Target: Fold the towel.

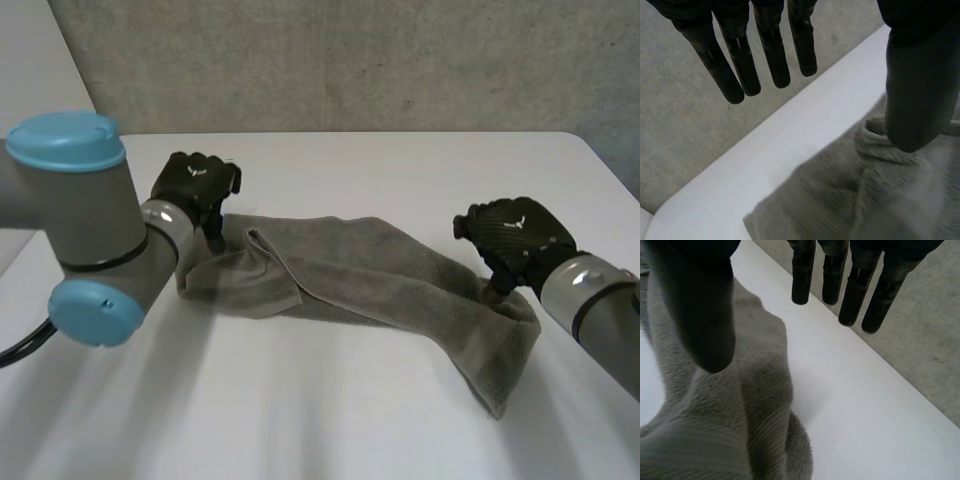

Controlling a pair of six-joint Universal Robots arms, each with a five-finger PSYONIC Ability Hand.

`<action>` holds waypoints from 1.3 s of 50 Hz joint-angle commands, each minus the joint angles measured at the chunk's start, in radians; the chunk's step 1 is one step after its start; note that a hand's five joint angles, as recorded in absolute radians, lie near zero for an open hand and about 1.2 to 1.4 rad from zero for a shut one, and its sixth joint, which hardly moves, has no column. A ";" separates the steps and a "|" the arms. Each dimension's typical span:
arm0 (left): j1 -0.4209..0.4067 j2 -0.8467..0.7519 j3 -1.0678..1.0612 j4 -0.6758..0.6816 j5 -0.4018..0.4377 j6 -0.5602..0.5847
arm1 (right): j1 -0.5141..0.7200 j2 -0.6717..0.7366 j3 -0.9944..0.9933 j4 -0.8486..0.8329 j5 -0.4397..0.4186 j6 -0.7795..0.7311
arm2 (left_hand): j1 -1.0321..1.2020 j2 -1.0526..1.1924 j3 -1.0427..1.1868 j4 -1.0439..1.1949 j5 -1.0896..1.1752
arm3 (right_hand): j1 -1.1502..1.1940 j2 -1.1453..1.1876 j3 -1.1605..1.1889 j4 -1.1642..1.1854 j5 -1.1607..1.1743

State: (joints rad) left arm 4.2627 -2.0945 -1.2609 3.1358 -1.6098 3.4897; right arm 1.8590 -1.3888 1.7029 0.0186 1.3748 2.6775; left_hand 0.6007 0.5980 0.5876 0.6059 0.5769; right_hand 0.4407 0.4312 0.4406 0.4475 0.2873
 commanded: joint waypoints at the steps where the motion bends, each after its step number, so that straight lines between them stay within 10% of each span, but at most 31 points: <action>1: 0.002 0.040 -0.159 0.018 -0.004 -0.003 | 0.000 -0.029 0.133 -0.023 0.003 -0.001 | -0.079 -0.076 -0.066 -0.084 -0.230 | 0.023 0.033 0.023 0.016 0.002; 45: -0.057 -0.122 -0.080 0.112 -0.012 -0.146 | -0.063 0.042 0.405 -0.261 -0.016 -0.149 | -0.055 -0.053 -0.042 -0.061 -0.206 | 0.140 0.150 0.141 0.134 0.119; 54: -0.060 -0.151 -0.046 0.112 -0.012 -0.146 | -0.104 0.050 0.392 -0.278 -0.003 -0.171 | -0.055 -0.053 -0.042 -0.061 -0.206 | 0.954 0.963 0.954 0.947 0.933; 65: -0.063 -0.150 -0.049 0.110 -0.013 -0.147 | -0.167 0.045 0.357 -0.281 -0.002 -0.154 | -0.058 -0.056 -0.045 -0.064 -0.209 | 0.956 0.965 0.956 0.949 0.934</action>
State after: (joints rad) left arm 4.2018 -2.2477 -1.3054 3.2470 -1.6228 3.3433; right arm 1.7430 -1.3425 2.0796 -0.2620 1.3785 2.5122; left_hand 0.6043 0.6154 0.6155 0.6083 0.6157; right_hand 1.3557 1.3227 1.3425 1.3426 1.1732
